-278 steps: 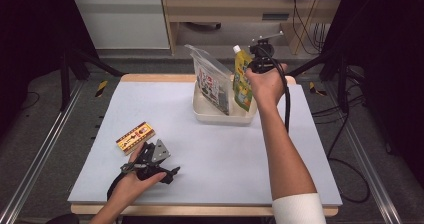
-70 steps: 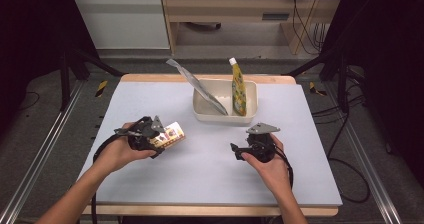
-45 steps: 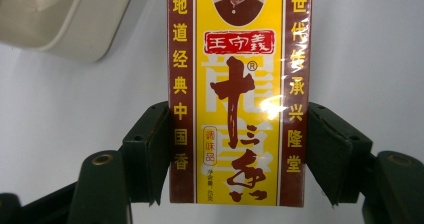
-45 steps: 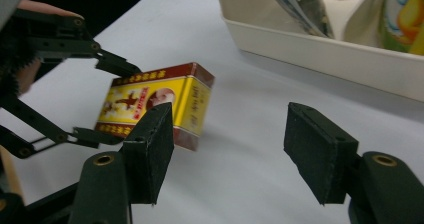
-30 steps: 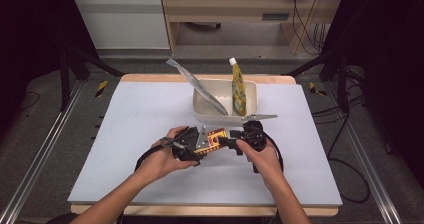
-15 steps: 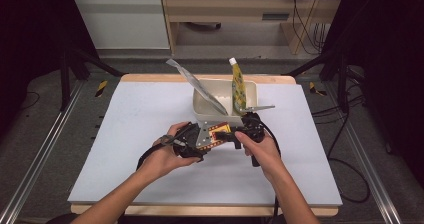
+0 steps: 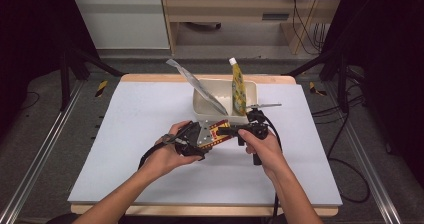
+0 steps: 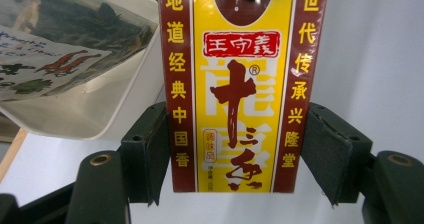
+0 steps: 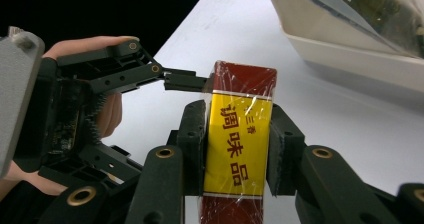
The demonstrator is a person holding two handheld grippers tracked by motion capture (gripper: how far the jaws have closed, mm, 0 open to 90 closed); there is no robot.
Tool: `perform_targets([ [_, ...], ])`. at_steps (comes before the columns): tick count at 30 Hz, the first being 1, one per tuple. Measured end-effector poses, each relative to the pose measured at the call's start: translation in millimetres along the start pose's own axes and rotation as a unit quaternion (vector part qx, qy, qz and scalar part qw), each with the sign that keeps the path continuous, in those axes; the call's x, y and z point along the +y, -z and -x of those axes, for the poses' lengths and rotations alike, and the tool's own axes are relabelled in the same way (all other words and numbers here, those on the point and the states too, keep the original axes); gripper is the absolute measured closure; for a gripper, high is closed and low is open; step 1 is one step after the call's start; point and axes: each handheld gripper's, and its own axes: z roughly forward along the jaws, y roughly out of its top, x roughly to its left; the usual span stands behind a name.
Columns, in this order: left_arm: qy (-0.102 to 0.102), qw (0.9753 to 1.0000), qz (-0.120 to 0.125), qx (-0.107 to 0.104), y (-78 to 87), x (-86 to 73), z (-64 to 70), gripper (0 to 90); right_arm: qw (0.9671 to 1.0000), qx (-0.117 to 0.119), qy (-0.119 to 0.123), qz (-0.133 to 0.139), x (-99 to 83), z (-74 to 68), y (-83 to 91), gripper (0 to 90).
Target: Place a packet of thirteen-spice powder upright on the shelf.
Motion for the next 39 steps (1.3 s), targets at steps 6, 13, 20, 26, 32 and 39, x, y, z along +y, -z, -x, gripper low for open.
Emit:
perform_targets([
  [6, 0.028, 0.9993, 0.02, -0.016, 0.9, 2.0, -2.9, 29.9, 0.9995, -0.027, 0.012, 0.004, 5.2, -9.2, 9.3, 68.5],
  [13, 0.059, 0.9981, 0.004, -0.016, 11.7, -14.9, -9.4, 17.6, 0.9815, -0.179, 0.068, 0.009, 12.5, -20.5, 44.6, 68.6],
  [20, 0.114, 0.9933, -0.015, 0.011, 24.3, -54.5, -13.6, 13.5, 0.9545, -0.283, 0.092, 0.021, 27.4, -27.7, 95.7, 68.6],
  [26, 0.178, 0.9833, 0.001, 0.038, 36.7, -87.3, -19.3, 11.6, 0.9411, -0.324, 0.089, 0.037, 54.7, -27.0, 120.1, 68.6],
  [32, 0.198, 0.9786, -0.015, 0.054, 39.4, -115.6, -20.4, 10.4, 0.9351, -0.338, 0.092, 0.053, 84.6, -30.1, 123.0, 68.5],
  [39, 0.22, 0.9733, -0.017, 0.063, 43.7, -134.7, -21.9, 8.1, 0.9297, -0.351, 0.095, 0.055, 114.6, -31.3, 106.0, 68.5],
])
